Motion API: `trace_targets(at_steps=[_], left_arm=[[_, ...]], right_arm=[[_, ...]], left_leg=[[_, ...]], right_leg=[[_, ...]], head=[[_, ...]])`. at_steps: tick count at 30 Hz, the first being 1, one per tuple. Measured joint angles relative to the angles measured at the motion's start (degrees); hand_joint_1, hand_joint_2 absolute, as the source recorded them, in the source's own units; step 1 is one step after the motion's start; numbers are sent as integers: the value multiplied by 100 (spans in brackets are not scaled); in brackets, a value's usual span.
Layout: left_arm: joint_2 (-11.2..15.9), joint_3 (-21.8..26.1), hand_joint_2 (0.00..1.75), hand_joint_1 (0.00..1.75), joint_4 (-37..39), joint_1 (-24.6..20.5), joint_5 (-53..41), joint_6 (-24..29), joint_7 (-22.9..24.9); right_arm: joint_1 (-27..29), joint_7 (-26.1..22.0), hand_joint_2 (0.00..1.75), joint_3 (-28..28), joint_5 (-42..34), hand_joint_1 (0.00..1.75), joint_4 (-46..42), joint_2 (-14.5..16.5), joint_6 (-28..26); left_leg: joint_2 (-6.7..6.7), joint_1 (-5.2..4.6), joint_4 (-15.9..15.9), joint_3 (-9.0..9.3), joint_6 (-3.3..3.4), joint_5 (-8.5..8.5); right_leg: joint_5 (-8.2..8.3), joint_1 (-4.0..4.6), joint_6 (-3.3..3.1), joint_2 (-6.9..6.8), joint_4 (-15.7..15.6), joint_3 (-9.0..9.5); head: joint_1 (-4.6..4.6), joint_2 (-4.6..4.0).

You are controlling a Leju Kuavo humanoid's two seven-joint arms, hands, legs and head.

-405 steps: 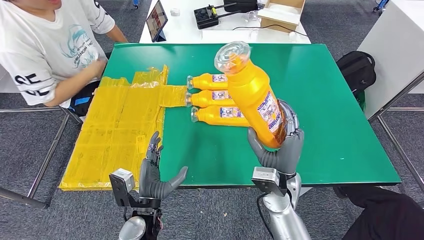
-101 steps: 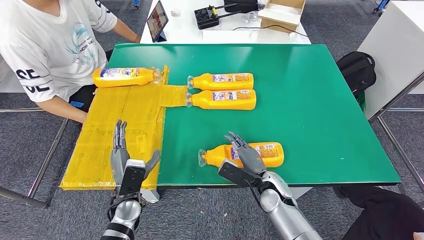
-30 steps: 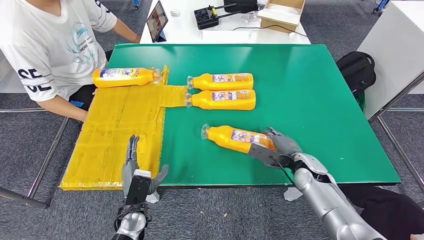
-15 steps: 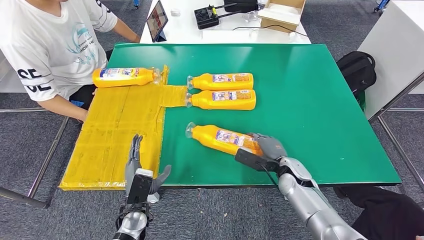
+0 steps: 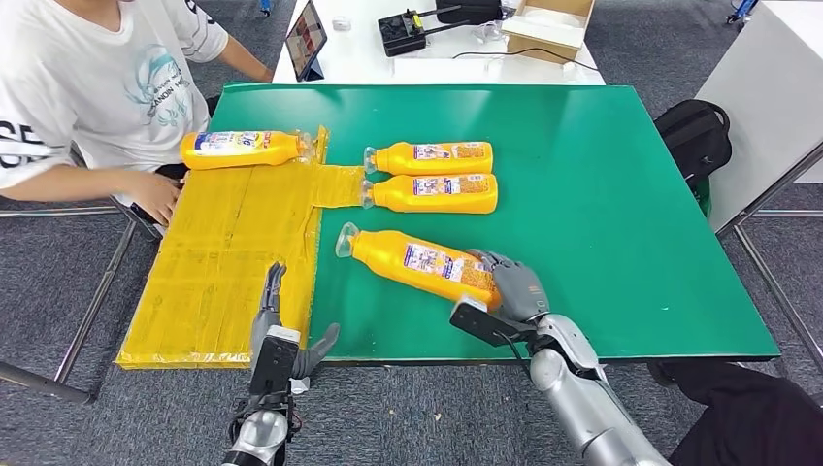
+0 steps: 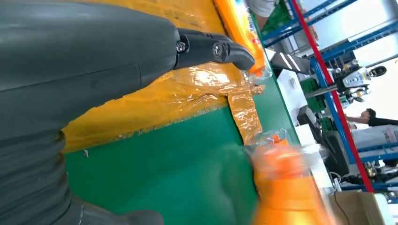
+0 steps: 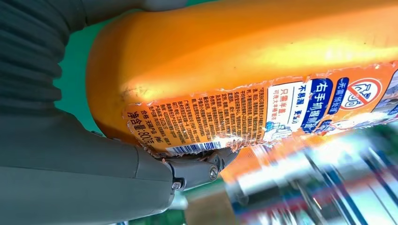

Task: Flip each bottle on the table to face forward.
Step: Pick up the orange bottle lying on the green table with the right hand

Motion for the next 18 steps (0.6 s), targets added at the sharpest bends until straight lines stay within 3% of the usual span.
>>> trace_targets(at_steps=[7, 18], left_arm=[[-125, -289, 175, 0, -296, -6, 575, -957, 380], [-126, -583, 175, 0, -861, 20, 882, -1312, 640]], right_arm=[[681, -774, 175, -665, -555, 175, -1292, 441, -1228], [1041, -1073, 175, -1249, -979, 175, -2063, 755, -1513]], left_leg=[[-3, -1, 0, -8, 2, -4], [0, -1, 0, -7, 2, -4]], right_leg=[[-2, -1, 1, 0, 0, -5], [-1, -1, 1, 0, 0, -5]], head=[[0, 0], [0, 0]])
